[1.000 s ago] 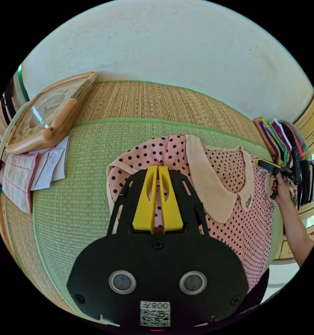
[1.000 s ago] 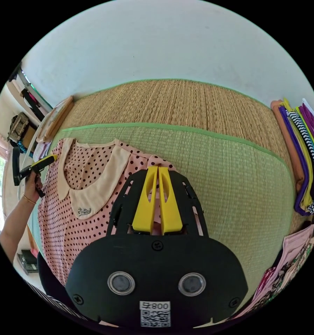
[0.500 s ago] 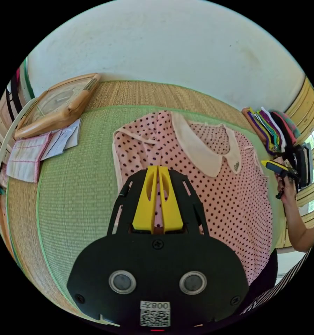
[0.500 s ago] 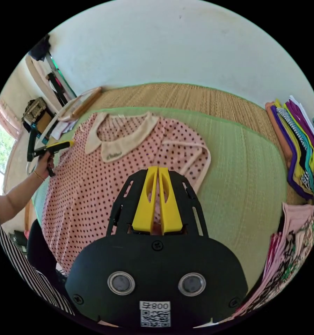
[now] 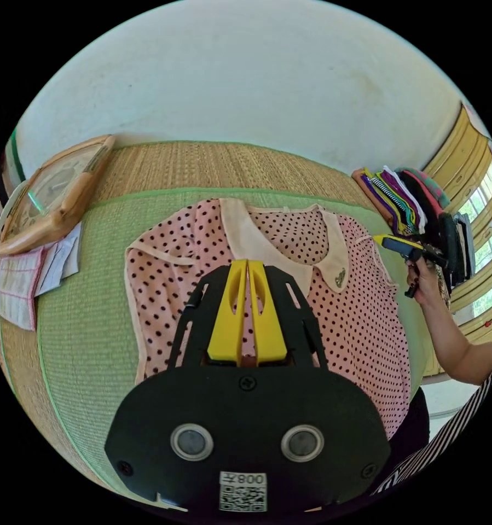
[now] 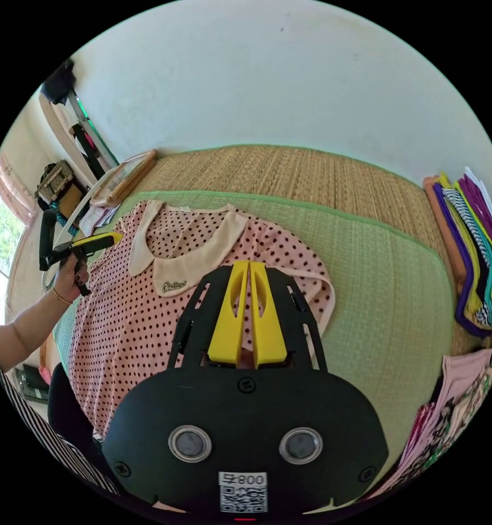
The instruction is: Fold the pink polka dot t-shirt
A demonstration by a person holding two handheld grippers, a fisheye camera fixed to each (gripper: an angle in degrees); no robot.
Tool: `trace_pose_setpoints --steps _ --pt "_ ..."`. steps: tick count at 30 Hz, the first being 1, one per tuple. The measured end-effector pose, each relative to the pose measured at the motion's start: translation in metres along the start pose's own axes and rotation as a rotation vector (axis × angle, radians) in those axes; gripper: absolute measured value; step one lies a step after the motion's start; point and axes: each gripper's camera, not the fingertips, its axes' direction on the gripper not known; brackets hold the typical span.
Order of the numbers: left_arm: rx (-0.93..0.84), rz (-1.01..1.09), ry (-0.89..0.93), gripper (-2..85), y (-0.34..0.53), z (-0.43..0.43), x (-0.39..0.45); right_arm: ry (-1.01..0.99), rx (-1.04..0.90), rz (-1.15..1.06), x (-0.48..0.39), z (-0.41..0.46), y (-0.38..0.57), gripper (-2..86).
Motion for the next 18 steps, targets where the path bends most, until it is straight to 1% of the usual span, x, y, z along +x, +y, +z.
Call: trace_pose_setpoints --steps 3,5,7,13,18 --pt "-0.027 -0.011 -0.003 0.2 -0.006 0.02 0.002 -0.045 -0.076 0.009 -0.001 0.032 -0.027 1.1" --pt "-0.014 -0.003 0.014 0.2 -0.003 0.027 0.001 -0.079 -0.063 0.019 0.0 0.042 -0.033 1.1" --pt "-0.055 -0.009 0.008 0.2 0.0 0.041 -0.003 -0.069 -0.049 0.011 -0.001 0.048 -0.039 1.0" --pt "-0.043 -0.025 0.045 0.3 0.015 0.053 -0.019 -0.001 -0.083 0.008 0.009 0.077 -0.066 0.1" --pt "-0.047 -0.007 0.025 0.2 0.024 0.06 -0.024 -0.018 -0.08 0.062 0.025 0.085 -0.076 -0.1"
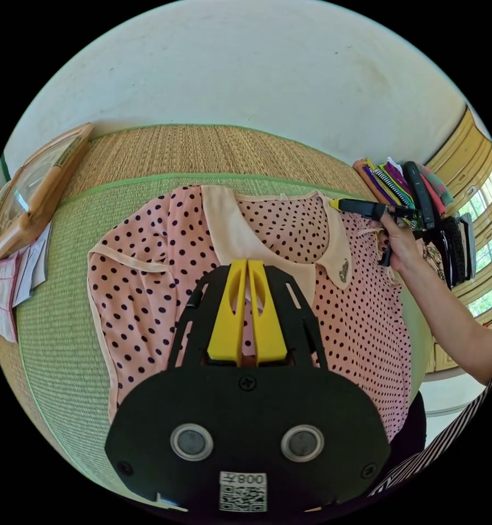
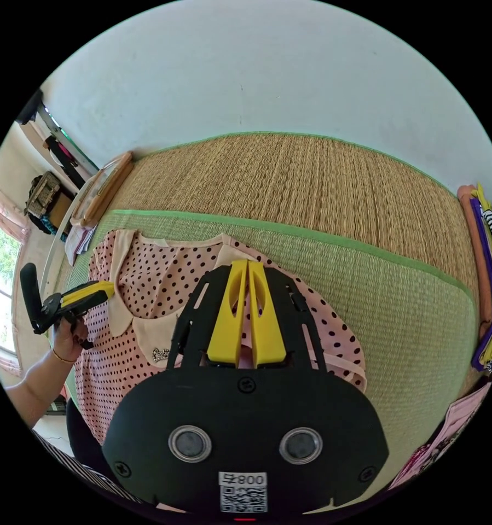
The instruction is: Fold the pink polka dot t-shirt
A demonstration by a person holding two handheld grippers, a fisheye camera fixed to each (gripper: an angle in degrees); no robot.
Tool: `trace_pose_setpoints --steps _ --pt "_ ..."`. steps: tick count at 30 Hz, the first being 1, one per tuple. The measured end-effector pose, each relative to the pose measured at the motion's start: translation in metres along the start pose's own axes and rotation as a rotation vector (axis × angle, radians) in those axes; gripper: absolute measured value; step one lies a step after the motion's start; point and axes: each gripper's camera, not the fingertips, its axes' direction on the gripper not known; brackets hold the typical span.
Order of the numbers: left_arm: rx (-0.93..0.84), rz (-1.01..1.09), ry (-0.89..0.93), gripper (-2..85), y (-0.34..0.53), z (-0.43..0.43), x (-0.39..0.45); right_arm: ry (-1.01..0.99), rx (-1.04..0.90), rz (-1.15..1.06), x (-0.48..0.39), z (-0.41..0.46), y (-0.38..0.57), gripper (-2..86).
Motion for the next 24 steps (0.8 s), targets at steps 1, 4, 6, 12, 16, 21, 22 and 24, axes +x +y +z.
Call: trace_pose_setpoints --steps 1,4,6,12,16,21,22,24 --pt "-0.001 0.0 0.0 0.2 0.001 0.001 -0.001 -0.006 -0.001 0.002 0.001 -0.001 0.001 0.0" --pt "0.003 0.004 -0.004 0.2 0.01 -0.002 -0.004 -0.002 0.014 -0.022 -0.001 -0.01 0.012 0.0" --pt "0.031 0.005 0.021 0.2 0.024 -0.011 -0.006 -0.045 0.026 -0.056 -0.004 -0.025 0.029 0.1" --pt "-0.066 -0.038 0.045 0.2 0.056 0.0 -0.027 -0.098 0.005 -0.114 -0.018 -0.06 0.098 0.1" --pt "-0.01 -0.077 0.088 0.2 0.084 -0.028 -0.032 -0.138 -0.018 -0.09 -0.014 -0.084 0.147 0.1" --pt "-0.114 -0.103 0.074 0.2 0.15 -0.032 -0.037 -0.052 -0.096 -0.001 0.012 -0.104 0.216 0.1" --pt "-0.125 -0.116 0.059 0.2 0.157 -0.031 -0.04 -0.053 -0.101 0.02 0.017 -0.104 0.221 0.1" --pt "-0.174 -0.169 0.022 0.2 0.178 -0.022 -0.052 -0.061 -0.132 0.09 0.036 -0.098 0.235 0.1"
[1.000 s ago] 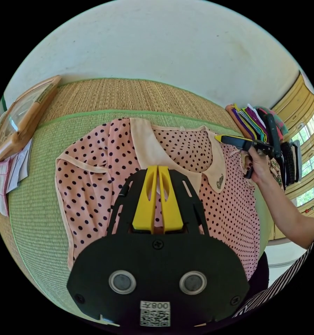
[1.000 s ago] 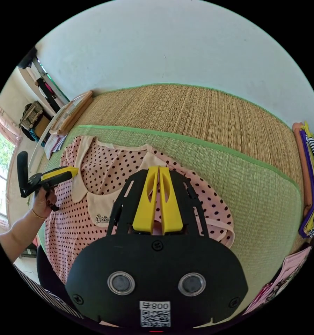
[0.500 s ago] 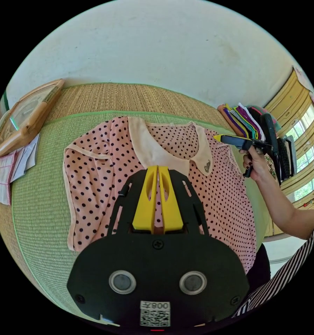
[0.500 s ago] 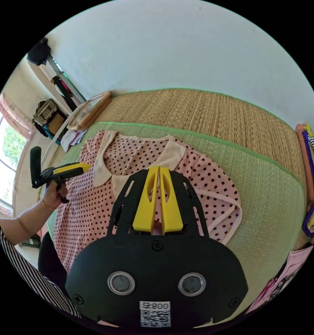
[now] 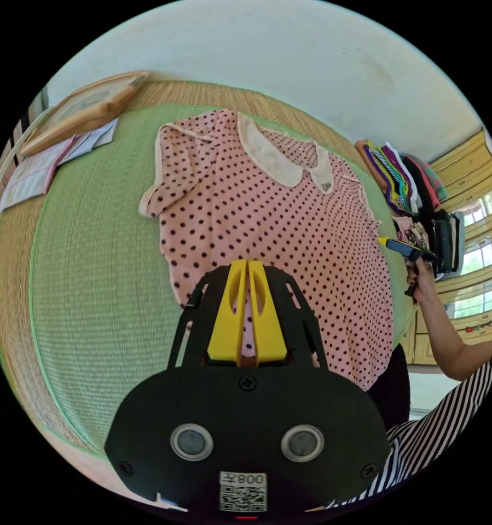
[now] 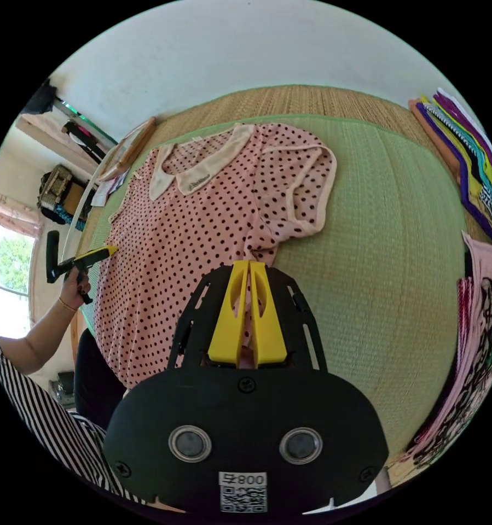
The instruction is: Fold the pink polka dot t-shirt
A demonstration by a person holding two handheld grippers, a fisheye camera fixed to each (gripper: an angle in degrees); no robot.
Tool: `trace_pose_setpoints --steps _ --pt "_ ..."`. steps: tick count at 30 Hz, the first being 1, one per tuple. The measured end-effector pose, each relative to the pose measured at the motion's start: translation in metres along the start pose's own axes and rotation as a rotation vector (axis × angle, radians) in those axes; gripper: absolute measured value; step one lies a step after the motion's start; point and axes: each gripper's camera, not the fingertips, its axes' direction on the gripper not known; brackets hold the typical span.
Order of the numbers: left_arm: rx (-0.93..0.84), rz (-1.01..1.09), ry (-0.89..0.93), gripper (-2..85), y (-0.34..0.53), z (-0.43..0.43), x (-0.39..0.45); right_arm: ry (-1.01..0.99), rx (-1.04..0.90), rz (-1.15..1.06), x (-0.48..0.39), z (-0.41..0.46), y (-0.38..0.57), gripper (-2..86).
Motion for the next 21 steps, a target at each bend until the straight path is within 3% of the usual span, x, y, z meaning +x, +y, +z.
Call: trace_pose_setpoints --steps 10,16,21 --pt "-0.009 -0.037 0.058 0.2 0.049 0.0 -0.001 -0.14 0.051 0.085 0.008 -0.046 0.053 0.1" --pt "-0.078 -0.122 0.0 0.1 0.113 0.014 -0.024 -0.19 -0.085 0.063 -0.017 -0.048 0.137 0.9" --pt "-0.097 -0.165 0.01 0.2 0.136 0.054 -0.048 -0.095 -0.175 0.083 -0.014 -0.038 0.186 0.5"
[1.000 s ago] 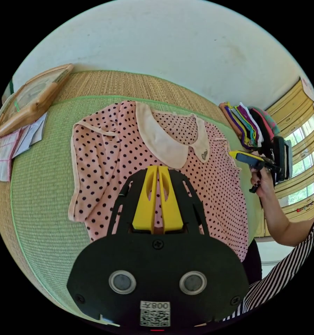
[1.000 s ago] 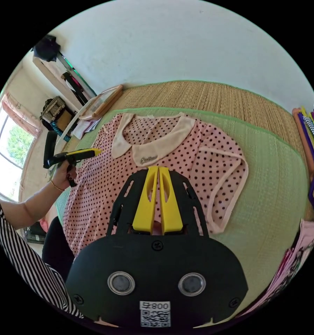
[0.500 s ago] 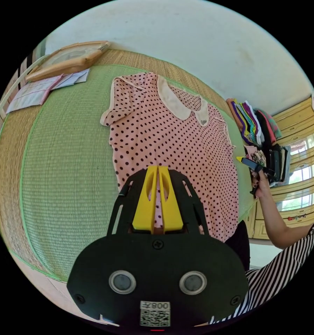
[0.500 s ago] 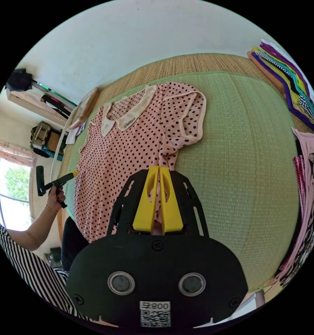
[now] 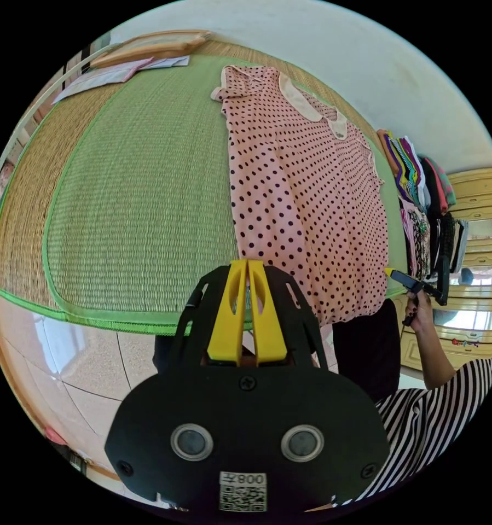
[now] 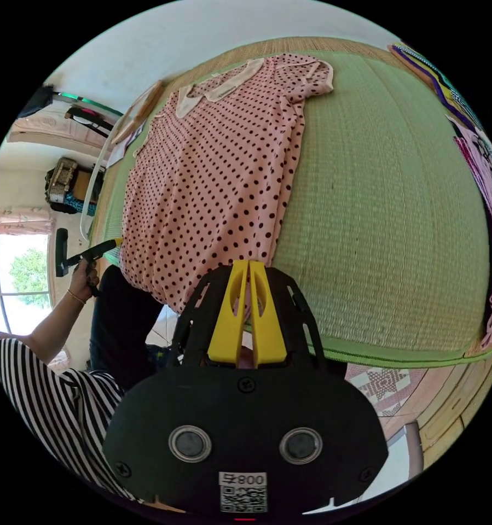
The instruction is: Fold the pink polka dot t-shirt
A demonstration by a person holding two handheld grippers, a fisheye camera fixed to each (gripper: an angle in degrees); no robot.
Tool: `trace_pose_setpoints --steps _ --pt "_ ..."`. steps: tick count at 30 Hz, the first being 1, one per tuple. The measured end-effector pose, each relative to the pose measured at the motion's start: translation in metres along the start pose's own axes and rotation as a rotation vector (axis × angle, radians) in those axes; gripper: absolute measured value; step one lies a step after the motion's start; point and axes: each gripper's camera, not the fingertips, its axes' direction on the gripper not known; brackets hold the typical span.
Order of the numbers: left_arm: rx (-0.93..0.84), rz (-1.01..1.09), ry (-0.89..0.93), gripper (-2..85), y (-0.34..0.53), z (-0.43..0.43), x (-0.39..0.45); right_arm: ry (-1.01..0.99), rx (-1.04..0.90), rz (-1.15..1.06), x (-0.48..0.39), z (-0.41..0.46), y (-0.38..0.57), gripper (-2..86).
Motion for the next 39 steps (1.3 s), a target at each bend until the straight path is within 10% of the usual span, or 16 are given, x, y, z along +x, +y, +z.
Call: trace_pose_setpoints --steps 13,39 --pt "0.067 0.023 0.026 0.2 -0.054 0.055 0.001 -0.09 0.141 0.112 0.048 -0.043 0.027 1.4" --pt "0.082 0.718 0.113 6.0 -0.352 0.39 0.264 -0.109 0.558 0.013 0.112 -0.108 -0.085 8.7"
